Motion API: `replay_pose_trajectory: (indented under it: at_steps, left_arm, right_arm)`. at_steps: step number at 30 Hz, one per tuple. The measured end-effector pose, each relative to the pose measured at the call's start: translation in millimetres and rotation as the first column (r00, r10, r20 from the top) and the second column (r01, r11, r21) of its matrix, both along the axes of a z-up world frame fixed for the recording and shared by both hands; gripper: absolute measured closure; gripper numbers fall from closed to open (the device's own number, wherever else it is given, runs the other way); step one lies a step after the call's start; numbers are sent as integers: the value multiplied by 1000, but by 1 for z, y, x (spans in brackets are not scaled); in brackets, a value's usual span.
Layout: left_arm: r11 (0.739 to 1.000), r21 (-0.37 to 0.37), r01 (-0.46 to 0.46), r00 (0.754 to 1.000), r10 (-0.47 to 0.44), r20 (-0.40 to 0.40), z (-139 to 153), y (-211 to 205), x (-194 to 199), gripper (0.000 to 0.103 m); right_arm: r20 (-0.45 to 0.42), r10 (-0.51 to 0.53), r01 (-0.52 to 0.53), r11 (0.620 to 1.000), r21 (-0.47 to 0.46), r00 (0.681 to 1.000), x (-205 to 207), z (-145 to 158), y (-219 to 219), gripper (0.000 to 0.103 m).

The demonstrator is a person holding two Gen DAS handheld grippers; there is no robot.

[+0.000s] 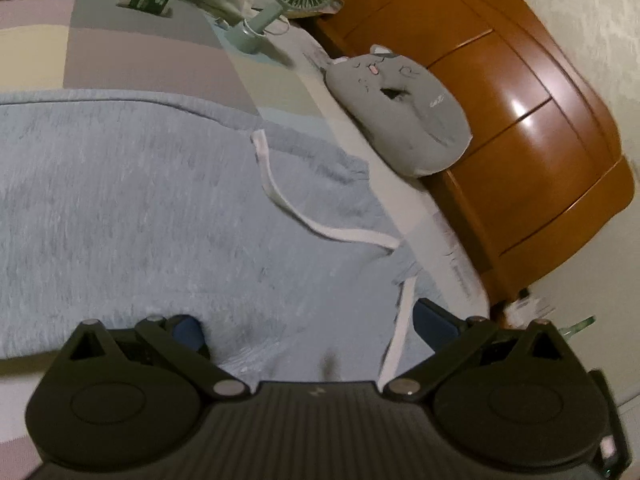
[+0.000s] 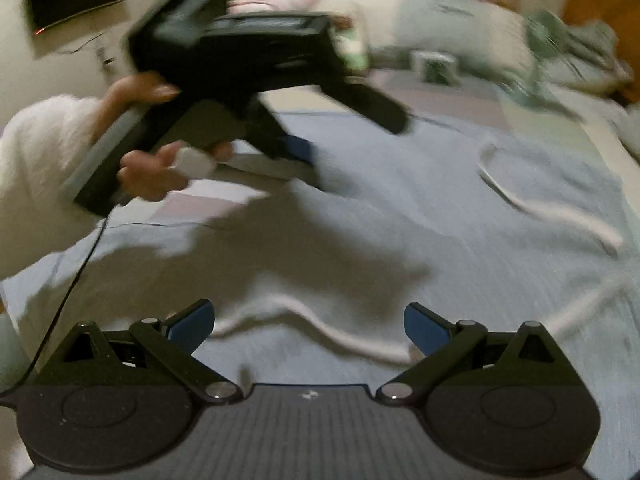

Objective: Fold clothes
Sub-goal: 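Smooth the fabric near the waistband with the left gripper while the right gripper presses beside it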

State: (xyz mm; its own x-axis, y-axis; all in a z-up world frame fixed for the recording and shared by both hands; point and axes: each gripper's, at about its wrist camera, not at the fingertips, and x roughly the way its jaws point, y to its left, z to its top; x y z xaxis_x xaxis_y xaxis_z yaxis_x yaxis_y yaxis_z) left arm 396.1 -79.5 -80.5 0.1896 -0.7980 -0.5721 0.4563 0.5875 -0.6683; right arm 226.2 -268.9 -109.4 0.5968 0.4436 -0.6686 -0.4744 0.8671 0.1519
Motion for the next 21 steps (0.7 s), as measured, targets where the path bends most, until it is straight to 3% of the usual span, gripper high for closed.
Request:
replay_pose_trajectory:
  at_steps: [5, 7, 11, 12, 18, 21]
  left_arm:
    - [999, -31, 24, 1000, -24, -7, 4, 2, 4, 1]
    - [998, -38, 40, 999, -40, -2, 5, 4, 3, 1]
    - [997, -52, 59, 998, -59, -3, 4, 7, 2, 1]
    - [997, -53, 61, 998, -61, -5, 3, 7, 2, 1]
    - [995, -50, 81, 997, -81, 4, 1, 12, -4, 1]
    - [995, -53, 86, 996, -86, 3, 0, 15, -8, 1]
  right_arm:
    - [79, 129, -130, 992, 8, 989, 20, 4, 35, 0]
    - [67, 166, -168, 985, 34, 984, 34, -3, 43, 0]
    - [-32, 141, -139, 989, 58, 989, 72, -36, 55, 0]
    - [-21, 125, -123, 990, 74, 992, 77, -40, 54, 0]
    - [-47, 70, -58, 974, 219, 996, 69, -33, 39, 0]
    - [-23, 11, -7, 987, 159, 1000, 67, -36, 41, 0]
